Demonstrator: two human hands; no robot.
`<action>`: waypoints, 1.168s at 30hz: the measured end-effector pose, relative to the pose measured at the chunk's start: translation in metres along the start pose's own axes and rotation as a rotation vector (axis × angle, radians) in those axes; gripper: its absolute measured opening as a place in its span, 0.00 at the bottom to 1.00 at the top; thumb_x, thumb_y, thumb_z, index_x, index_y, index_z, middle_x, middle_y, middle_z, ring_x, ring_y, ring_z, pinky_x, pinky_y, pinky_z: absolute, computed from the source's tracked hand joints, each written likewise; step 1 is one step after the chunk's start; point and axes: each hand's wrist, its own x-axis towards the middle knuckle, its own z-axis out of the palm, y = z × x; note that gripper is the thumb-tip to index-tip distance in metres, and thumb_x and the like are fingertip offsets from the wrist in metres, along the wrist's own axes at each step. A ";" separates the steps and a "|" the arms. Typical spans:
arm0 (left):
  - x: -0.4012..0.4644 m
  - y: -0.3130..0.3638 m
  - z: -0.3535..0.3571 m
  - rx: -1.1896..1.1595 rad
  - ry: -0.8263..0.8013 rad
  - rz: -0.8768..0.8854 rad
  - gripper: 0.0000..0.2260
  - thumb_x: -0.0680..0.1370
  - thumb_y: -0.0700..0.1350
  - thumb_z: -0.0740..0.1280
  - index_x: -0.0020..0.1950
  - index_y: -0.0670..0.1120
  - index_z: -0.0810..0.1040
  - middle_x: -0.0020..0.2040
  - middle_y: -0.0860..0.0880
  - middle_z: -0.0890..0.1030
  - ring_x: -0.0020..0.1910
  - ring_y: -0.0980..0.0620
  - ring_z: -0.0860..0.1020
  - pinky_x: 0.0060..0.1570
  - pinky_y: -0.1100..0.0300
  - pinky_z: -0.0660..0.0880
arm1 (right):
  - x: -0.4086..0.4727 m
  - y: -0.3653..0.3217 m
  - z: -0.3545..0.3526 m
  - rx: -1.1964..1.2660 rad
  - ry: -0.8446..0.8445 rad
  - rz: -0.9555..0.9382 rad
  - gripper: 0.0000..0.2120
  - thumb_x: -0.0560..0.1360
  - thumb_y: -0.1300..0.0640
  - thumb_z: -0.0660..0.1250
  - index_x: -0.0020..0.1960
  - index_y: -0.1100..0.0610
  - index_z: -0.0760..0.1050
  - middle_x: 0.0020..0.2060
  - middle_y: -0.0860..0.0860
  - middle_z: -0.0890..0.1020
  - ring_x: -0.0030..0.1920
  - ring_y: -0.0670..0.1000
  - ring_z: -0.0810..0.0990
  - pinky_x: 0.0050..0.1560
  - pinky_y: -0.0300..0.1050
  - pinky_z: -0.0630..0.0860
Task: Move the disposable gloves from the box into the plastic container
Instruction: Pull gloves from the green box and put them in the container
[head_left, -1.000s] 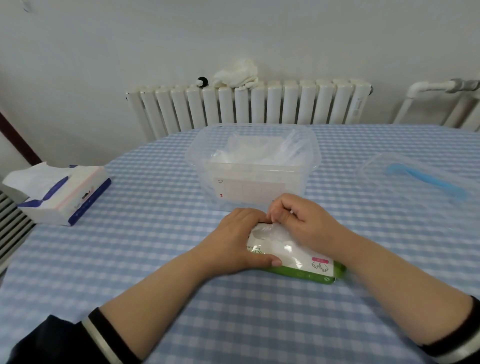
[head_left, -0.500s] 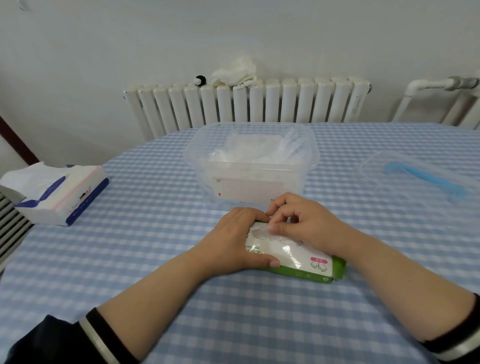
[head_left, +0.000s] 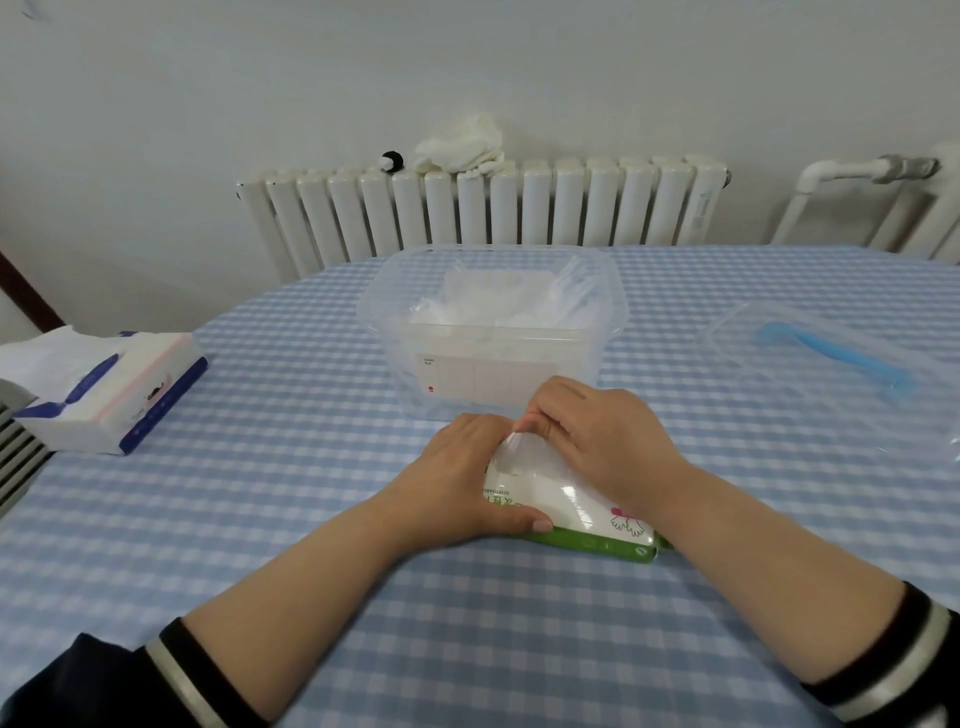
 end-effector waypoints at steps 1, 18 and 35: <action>0.000 0.000 0.000 -0.002 -0.001 0.000 0.36 0.65 0.64 0.76 0.68 0.54 0.68 0.59 0.60 0.69 0.60 0.61 0.64 0.61 0.62 0.65 | 0.002 -0.002 -0.003 0.071 -0.036 0.084 0.26 0.79 0.38 0.52 0.43 0.57 0.78 0.35 0.40 0.78 0.31 0.48 0.77 0.31 0.47 0.74; 0.000 0.004 -0.002 -0.009 0.004 -0.018 0.34 0.65 0.63 0.77 0.66 0.54 0.69 0.60 0.58 0.71 0.60 0.58 0.67 0.62 0.59 0.67 | -0.001 0.006 -0.016 -0.050 -0.065 0.013 0.17 0.77 0.49 0.56 0.46 0.55 0.82 0.41 0.46 0.83 0.35 0.50 0.81 0.28 0.44 0.75; -0.001 0.008 -0.005 -0.008 -0.029 -0.045 0.35 0.66 0.64 0.76 0.68 0.56 0.67 0.59 0.60 0.69 0.61 0.59 0.66 0.62 0.60 0.66 | 0.015 0.000 -0.061 0.310 -0.380 0.239 0.13 0.74 0.39 0.59 0.41 0.45 0.76 0.41 0.41 0.79 0.46 0.41 0.77 0.47 0.33 0.71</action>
